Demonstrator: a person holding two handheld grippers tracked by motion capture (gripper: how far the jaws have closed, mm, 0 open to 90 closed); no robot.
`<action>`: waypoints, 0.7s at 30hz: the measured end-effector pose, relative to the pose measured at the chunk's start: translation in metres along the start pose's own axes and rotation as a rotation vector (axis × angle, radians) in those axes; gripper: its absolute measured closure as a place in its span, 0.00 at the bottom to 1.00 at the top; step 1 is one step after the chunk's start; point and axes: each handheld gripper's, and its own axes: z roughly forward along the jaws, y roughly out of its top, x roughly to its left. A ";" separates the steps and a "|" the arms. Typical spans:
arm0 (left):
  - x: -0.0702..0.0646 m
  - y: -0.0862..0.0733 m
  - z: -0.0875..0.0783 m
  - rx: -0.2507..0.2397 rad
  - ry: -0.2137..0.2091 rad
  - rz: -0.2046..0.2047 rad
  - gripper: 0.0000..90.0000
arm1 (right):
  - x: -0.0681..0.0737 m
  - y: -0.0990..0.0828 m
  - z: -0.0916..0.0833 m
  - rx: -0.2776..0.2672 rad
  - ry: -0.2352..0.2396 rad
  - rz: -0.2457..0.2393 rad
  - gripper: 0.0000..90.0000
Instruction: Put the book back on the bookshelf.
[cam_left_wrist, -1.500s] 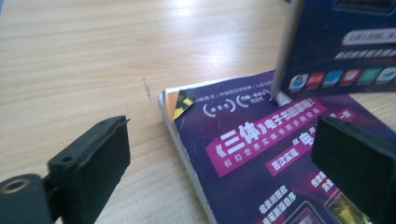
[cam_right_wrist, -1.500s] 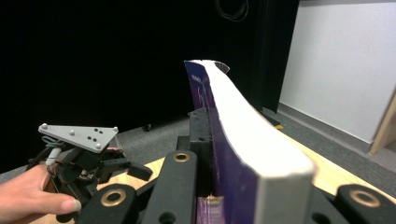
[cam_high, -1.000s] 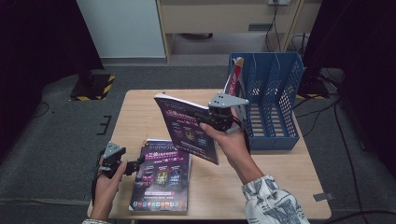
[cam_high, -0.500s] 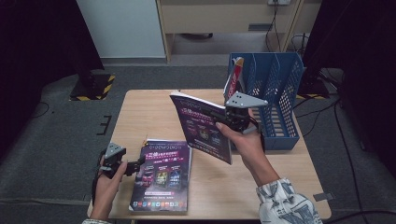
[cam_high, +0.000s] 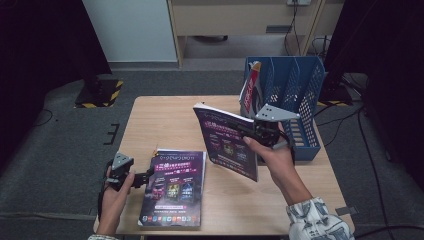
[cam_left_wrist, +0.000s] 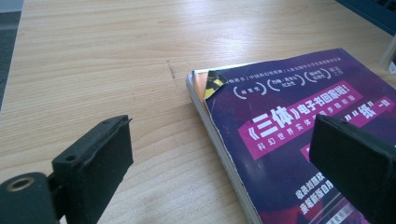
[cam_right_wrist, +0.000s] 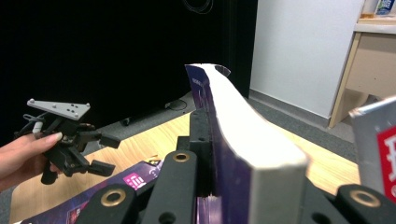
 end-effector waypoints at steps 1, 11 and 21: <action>0.000 0.000 0.000 -0.001 0.002 -0.002 0.07 | -0.001 -0.001 -0.001 0.002 -0.003 0.000 0.92; 0.001 0.000 0.000 0.000 0.008 -0.003 0.07 | -0.007 -0.009 -0.017 0.002 -0.012 0.014 0.92; 0.002 -0.001 0.000 0.003 0.013 -0.004 0.07 | -0.011 -0.015 -0.033 -0.006 -0.024 0.022 0.92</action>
